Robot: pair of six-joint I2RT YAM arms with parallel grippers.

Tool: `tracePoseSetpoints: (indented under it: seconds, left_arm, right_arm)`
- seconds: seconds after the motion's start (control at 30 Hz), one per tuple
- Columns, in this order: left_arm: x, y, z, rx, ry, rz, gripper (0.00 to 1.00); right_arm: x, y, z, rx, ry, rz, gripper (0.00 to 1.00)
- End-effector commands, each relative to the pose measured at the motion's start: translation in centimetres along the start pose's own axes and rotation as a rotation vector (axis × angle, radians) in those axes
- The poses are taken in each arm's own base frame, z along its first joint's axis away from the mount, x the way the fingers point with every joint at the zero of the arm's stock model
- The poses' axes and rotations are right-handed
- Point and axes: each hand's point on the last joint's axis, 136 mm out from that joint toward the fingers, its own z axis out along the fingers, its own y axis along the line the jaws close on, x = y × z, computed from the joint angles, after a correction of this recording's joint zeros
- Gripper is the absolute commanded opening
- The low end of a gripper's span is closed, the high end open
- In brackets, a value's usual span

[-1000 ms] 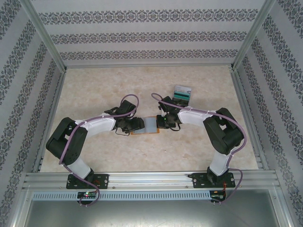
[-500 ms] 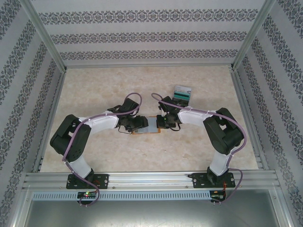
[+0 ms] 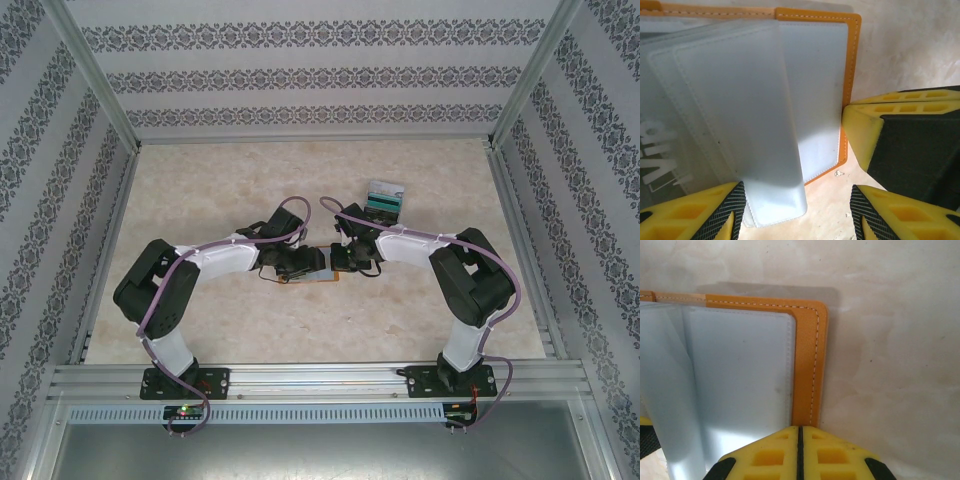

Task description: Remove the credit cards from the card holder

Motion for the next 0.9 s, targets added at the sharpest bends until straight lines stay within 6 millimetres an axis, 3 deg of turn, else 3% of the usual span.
tracePoseSetpoints:
  seconds: [0.0, 0.17, 0.4, 0.53, 0.87]
  left_arm:
    - [-1.0, -2.1, -1.9, 0.045, -0.071, 0.053, 0.59]
    - [-1.4, -1.5, -3.7, 0.019, -0.135, 0.054, 0.60]
    - [-1.1, 3.4, -5.3, -0.186, -0.182, 0.001, 0.61]
    - [-0.3, 4.7, -4.6, -0.213, -0.150, -0.020, 0.61]
    - [0.1, 5.0, -2.4, -0.194, -0.099, -0.037, 0.60]
  right_arm:
    - [0.2, -0.2, 0.3, 0.004, 0.011, -0.008, 0.00]
    - [0.2, -0.2, 0.3, 0.002, 0.012, -0.011, 0.00]
    - [0.2, -0.2, 0.3, 0.002, 0.012, -0.014, 0.00]
    - [0.2, -0.3, 0.3, 0.002, 0.013, -0.011, 0.00]
    - [0.2, -0.3, 0.3, 0.003, 0.013, -0.011, 0.00]
